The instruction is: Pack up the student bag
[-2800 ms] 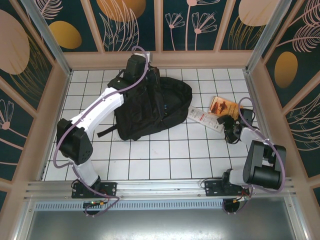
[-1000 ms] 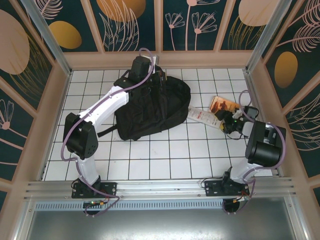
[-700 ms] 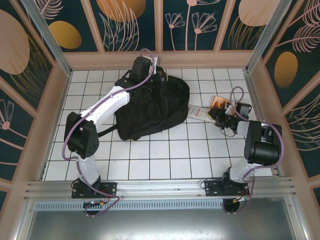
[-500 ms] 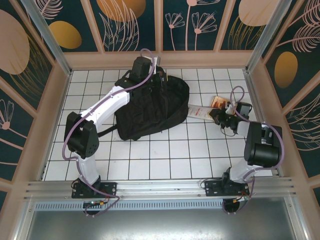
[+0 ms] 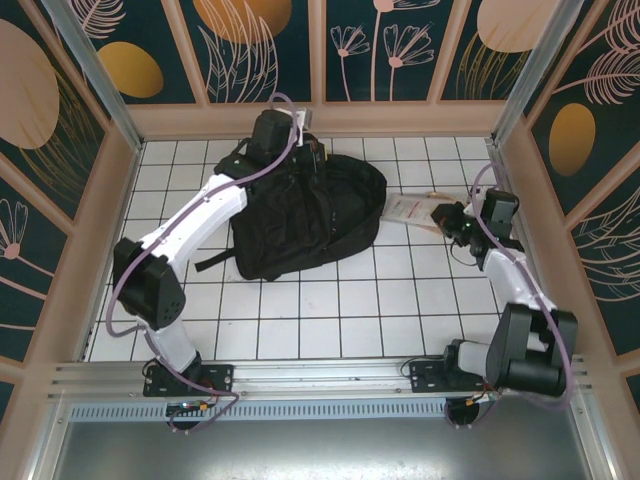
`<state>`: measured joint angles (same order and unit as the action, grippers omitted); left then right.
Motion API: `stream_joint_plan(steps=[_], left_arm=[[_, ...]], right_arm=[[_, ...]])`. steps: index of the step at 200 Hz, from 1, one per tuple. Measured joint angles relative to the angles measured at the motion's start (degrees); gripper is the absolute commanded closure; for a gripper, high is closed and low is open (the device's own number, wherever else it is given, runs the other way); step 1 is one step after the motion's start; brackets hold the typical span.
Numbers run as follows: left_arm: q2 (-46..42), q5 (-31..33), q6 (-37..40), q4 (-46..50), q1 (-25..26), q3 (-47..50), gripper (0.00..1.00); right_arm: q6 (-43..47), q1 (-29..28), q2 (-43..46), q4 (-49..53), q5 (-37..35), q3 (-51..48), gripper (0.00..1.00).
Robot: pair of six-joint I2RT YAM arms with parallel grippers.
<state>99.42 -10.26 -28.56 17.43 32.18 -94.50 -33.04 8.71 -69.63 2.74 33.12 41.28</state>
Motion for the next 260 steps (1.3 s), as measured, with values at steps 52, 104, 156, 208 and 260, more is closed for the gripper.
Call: stream_joint_plan(steps=[52, 104, 156, 208, 260], left_arm=[[-7.26, -1.33, 1.57, 6.47, 0.00, 1.60, 1.00], [-9.46, -2.64, 4.04, 13.70, 0.00, 0.20, 1.00], [-9.57, -3.52, 4.59, 17.33, 0.02, -1.01, 1.00], [-9.57, -3.89, 4.57, 18.36, 0.02, -2.32, 1.00], [-9.57, -5.38, 3.89, 18.64, 0.02, -2.84, 1.00]], right_arm=[[2.01, -6.56, 12.07, 12.35, -10.97, 6.62, 1.00], [4.94, -11.23, 21.75, 21.33, -19.65, 14.32, 1.00], [6.69, -11.82, 25.00, 26.32, -16.13, 15.76, 0.98], [4.37, -14.56, 26.77, 26.23, -5.73, 16.02, 0.98], [-9.29, -22.95, 25.73, 14.58, 0.17, 1.92, 0.98]])
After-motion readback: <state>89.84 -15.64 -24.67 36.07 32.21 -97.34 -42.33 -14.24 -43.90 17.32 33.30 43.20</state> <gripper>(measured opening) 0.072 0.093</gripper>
